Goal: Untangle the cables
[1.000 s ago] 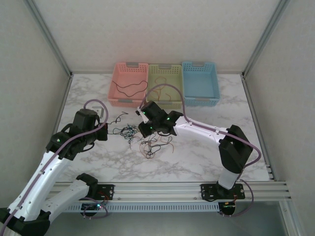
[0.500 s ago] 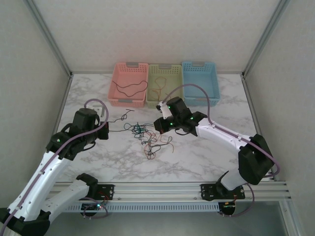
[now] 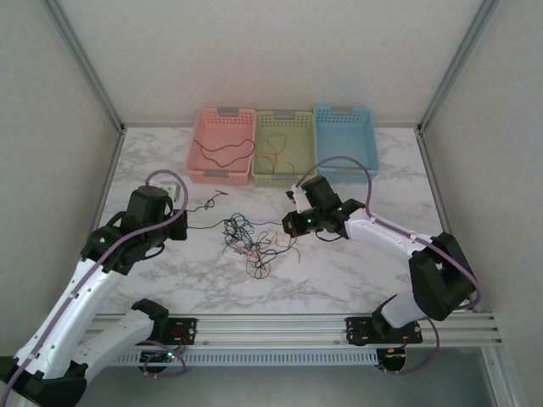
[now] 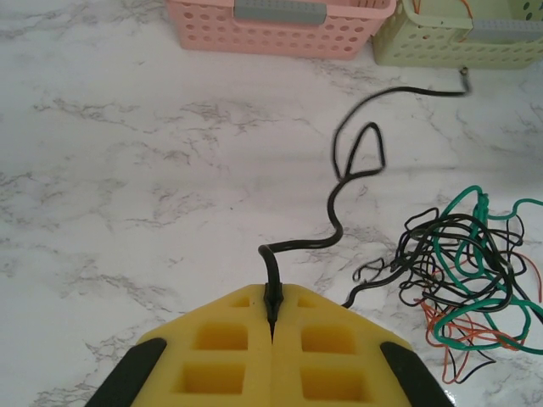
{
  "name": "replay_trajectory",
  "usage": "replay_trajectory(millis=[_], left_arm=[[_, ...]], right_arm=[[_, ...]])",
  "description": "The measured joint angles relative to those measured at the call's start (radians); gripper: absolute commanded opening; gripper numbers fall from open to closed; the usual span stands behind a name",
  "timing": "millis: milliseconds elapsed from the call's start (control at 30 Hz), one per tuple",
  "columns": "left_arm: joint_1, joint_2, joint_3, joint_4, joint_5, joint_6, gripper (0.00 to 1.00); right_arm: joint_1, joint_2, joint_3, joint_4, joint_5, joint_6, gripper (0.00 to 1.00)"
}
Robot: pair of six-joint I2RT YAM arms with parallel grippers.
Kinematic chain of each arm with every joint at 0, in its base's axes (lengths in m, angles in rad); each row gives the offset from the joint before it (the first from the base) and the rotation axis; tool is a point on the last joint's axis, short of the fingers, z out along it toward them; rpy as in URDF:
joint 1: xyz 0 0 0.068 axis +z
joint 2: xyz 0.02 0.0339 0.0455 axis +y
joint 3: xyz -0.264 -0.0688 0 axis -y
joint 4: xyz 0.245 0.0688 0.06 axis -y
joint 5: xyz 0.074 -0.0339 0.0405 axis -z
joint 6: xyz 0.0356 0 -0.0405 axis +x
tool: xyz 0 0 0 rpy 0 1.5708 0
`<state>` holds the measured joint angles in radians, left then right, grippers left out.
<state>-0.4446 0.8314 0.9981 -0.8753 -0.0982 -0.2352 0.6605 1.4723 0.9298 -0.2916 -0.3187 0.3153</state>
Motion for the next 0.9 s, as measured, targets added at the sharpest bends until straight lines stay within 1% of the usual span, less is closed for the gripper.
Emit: replay_trajectory(millis=[233, 333, 433, 500, 667, 733, 900], left_arm=[[0.002, 0.000, 0.000, 0.000, 0.000, 0.000, 0.00], [0.002, 0.000, 0.000, 0.001, 0.001, 0.000, 0.00], [0.002, 0.000, 0.000, 0.001, -0.003, 0.000, 0.00], [0.002, 0.000, 0.000, 0.000, -0.008, 0.000, 0.00], [0.007, -0.003, 0.000, 0.000, -0.019, 0.000, 0.00], [0.009, -0.004, 0.000, 0.000, -0.019, 0.000, 0.00], [0.018, -0.006, 0.000, -0.007, -0.036, 0.000, 0.00]], right_arm=[[-0.010, -0.059, 0.000, 0.003, 0.036, 0.003, 0.00], [-0.051, -0.093, 0.000, -0.012, 0.084, 0.013, 0.00], [-0.138, -0.116, -0.004, -0.058, 0.177, 0.040, 0.00], [-0.229, -0.136, -0.035, -0.080, 0.247, 0.059, 0.00], [-0.430, -0.219, -0.151, -0.134, 0.304, 0.110, 0.00], [-0.468, -0.254, -0.173, -0.151, 0.312, 0.126, 0.00], [-0.500, -0.291, -0.177, -0.162, 0.354, 0.148, 0.00]])
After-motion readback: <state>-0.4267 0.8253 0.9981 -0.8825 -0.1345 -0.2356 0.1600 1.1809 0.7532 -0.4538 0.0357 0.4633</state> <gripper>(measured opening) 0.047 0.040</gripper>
